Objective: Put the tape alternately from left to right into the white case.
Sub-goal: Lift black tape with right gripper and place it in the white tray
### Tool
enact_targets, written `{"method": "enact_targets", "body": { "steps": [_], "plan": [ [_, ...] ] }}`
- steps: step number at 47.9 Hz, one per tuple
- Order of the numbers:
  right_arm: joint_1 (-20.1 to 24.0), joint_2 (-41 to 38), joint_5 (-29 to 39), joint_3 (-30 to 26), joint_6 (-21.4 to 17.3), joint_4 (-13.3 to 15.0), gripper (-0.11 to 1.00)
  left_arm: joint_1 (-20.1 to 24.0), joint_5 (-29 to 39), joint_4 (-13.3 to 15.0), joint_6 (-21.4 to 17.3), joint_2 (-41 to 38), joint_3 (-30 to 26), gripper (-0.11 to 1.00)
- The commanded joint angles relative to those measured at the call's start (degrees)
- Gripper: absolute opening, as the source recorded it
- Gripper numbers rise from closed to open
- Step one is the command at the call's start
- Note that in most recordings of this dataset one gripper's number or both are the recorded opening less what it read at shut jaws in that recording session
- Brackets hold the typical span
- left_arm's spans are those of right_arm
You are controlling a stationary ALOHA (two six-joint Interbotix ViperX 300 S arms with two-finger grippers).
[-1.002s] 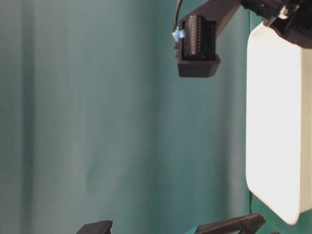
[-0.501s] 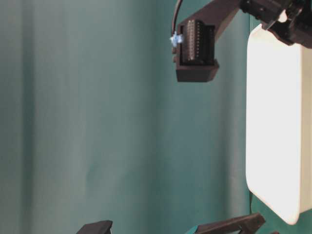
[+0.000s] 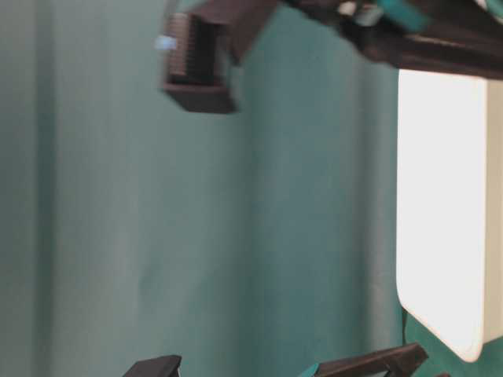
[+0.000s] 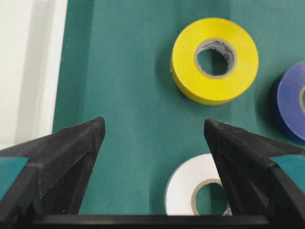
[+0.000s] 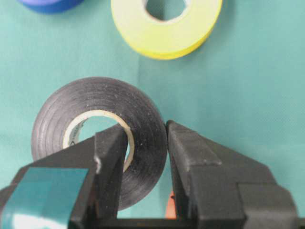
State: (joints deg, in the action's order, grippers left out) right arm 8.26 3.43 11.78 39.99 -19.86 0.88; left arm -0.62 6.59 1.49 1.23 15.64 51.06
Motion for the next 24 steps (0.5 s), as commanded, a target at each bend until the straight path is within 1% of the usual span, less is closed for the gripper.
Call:
{"method": "enact_targets", "body": {
  "steps": [1, 7, 17, 24],
  "plan": [
    [-1.4, 3.3, 0.3, -0.5, 0.0, 0.6, 0.26, 0.0, -0.2, 0.1, 0.0, 0.4, -1.1, 0.59],
    [-4.0, 5.1, 1.1, 0.0, 0.0, 1.1, 0.26, 0.0, -0.2, 0.1, 0.0, 0.4, -1.1, 0.59],
    [-10.1, 6.9, 3.0, 0.4, 0.3, 1.8, 0.26, 0.0, -0.2, 0.1, 0.0, 0.4, -1.1, 0.59],
    [-14.5, 7.5, 4.0, 0.4, 0.4, 3.9, 0.26, 0.0, -0.2, 0.1, 0.0, 0.4, -1.1, 0.59]
  ]
}}
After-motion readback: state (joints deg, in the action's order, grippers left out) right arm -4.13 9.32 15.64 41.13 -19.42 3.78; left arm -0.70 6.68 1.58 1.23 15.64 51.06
